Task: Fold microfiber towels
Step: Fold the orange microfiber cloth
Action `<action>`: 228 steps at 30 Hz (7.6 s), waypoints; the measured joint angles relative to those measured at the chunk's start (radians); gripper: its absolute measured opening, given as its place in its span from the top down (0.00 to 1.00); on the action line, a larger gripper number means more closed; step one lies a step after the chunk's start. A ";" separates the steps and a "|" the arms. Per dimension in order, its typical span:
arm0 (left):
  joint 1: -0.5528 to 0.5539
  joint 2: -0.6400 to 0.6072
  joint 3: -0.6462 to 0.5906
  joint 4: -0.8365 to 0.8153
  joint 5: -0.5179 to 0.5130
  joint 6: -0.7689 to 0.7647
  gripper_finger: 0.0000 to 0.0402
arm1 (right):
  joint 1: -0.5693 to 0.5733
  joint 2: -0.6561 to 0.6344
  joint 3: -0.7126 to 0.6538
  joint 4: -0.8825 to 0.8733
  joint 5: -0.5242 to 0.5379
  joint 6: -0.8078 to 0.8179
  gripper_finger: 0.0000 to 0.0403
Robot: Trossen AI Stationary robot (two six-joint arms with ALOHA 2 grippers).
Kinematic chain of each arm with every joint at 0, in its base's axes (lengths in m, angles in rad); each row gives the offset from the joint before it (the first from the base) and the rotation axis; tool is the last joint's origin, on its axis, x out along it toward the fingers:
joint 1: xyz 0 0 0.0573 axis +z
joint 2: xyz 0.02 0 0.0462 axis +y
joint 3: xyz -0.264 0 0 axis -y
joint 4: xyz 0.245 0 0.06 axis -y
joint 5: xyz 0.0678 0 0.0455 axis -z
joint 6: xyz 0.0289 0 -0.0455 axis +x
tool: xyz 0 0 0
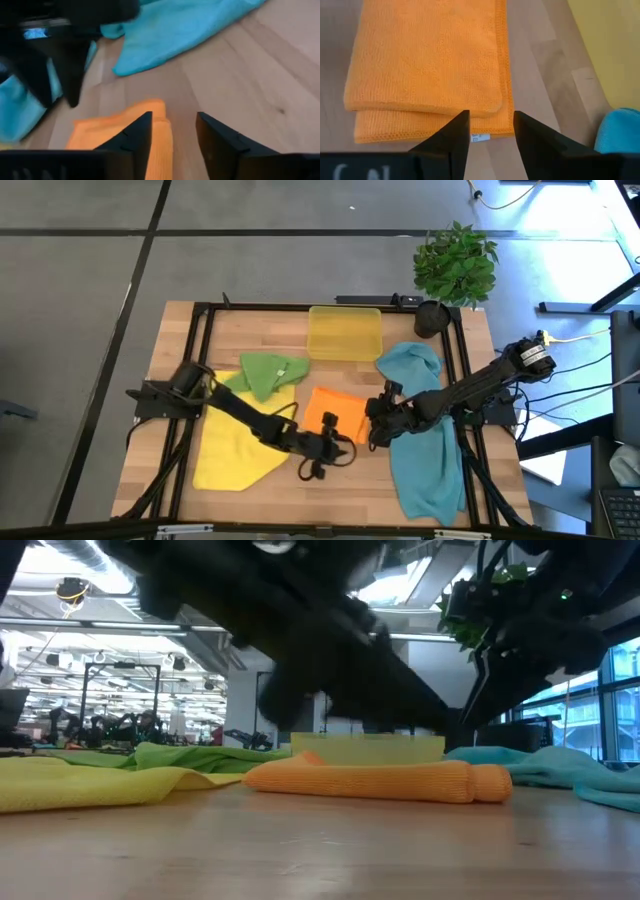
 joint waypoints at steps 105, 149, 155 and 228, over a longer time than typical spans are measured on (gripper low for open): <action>-0.093 -0.094 -0.518 0.794 0.168 0.047 1.00 | 0.247 0.484 0.076 0.724 0.092 -0.542 0.35; -0.009 -0.096 -0.305 0.389 0.280 0.299 1.00 | 0.379 0.290 0.171 0.030 0.249 -0.076 1.00; -0.102 -0.096 -0.375 0.391 0.154 0.170 1.00 | 0.382 0.414 0.319 0.039 0.157 -0.083 1.00; -0.160 -0.187 -0.490 0.502 0.262 -0.199 1.00 | 0.227 0.348 -0.011 0.880 -0.429 0.001 1.00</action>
